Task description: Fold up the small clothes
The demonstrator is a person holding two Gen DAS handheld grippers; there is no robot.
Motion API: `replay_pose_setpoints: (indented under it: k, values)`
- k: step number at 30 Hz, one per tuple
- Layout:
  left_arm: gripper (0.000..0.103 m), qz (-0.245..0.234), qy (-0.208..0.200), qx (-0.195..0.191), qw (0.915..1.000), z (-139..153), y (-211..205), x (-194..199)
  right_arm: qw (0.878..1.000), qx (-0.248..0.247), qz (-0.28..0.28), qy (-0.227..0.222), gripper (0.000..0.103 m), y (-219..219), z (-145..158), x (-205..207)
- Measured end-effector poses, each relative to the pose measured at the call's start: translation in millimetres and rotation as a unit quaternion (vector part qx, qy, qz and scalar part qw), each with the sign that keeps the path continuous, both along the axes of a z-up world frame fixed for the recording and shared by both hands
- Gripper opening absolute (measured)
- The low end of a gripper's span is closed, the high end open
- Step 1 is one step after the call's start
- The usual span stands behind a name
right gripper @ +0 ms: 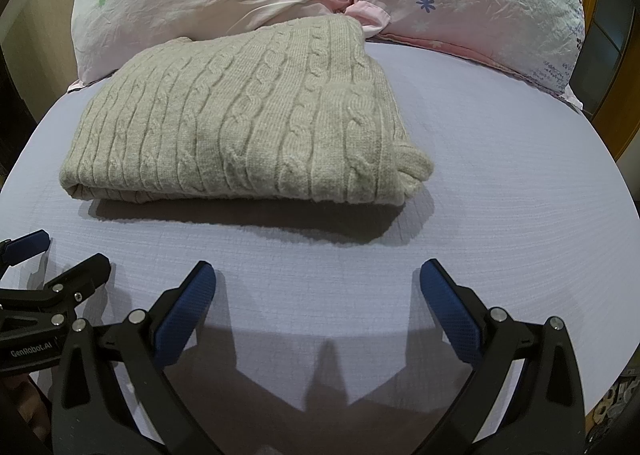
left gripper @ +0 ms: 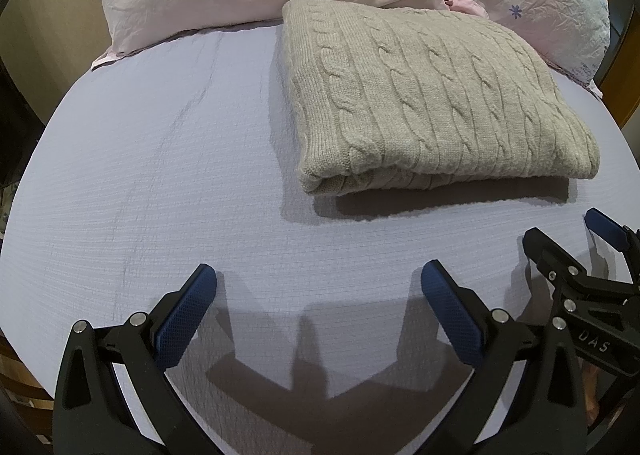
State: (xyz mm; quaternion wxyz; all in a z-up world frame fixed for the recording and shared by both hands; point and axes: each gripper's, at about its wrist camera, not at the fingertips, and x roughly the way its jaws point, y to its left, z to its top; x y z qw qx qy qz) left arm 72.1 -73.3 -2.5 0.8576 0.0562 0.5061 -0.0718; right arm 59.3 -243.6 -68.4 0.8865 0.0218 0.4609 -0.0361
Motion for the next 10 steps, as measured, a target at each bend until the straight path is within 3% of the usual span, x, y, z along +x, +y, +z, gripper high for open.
replay_pose_setpoints:
  k: [10]
  values:
    - [0.102,-0.004,0.002,0.001,1.0,1.3,1.5,0.6,1.0,0.0,0.0,0.001,0.101,0.1,-0.1,0.1]
